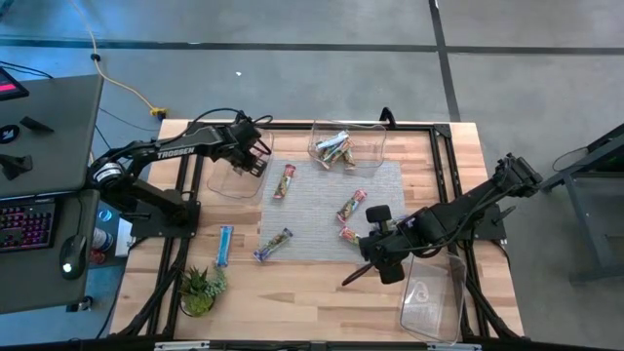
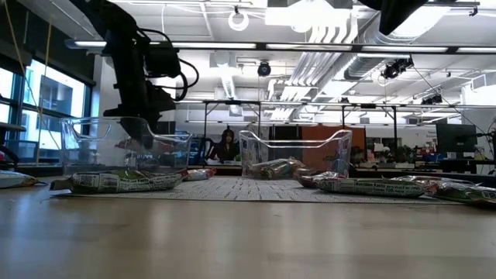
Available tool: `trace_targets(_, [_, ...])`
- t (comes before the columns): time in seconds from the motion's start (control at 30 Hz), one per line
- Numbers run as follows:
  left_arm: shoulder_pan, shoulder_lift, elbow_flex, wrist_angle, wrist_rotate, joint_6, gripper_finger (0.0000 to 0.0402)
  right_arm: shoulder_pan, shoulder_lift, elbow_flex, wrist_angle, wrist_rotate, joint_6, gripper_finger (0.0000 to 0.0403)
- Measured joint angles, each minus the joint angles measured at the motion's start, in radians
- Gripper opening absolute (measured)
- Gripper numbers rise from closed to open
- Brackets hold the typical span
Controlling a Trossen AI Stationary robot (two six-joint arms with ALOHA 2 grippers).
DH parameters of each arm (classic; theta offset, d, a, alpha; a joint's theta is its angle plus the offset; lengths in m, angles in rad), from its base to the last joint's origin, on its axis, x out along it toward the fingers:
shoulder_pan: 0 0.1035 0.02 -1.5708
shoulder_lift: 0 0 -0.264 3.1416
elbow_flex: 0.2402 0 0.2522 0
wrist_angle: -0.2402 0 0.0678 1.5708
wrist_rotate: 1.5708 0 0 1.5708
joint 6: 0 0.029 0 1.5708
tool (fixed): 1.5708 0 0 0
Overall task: Pick and place Granola Bars by type
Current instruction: Put the red granola bar into the top left transparent bin
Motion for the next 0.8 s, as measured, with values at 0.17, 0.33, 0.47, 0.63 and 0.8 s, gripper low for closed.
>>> trace_targets(0.17, [0.000, 0.000, 0.000, 0.000, 0.004, -0.033, 0.0137, 0.000, 0.000, 0.000, 0.000, -0.023, 0.000, 0.0003])
trace_targets(0.33, [0.000, 0.000, 0.000, 0.021, 0.035, -0.066, 0.0195, 0.000, 0.000, 0.000, 0.000, -0.041, 0.000, 0.0003])
trace_targets(0.47, [0.000, 0.000, 0.045, 0.028, 0.165, -0.115, 0.0213, 0.000, 0.000, 0.000, -0.001, -0.038, 0.000, 0.0003])
trace_targets(0.63, [-0.002, -0.001, 0.179, 0.022, 0.182, -0.193, 0.0215, -0.002, 0.000, 0.000, 0.000, -0.038, 0.000, 0.0002])
trace_targets(0.8, [-0.095, -0.001, 0.275, 0.058, 0.170, -0.169, 0.0215, -0.002, 0.000, 0.000, -0.001, -0.037, -0.002, 0.0002])
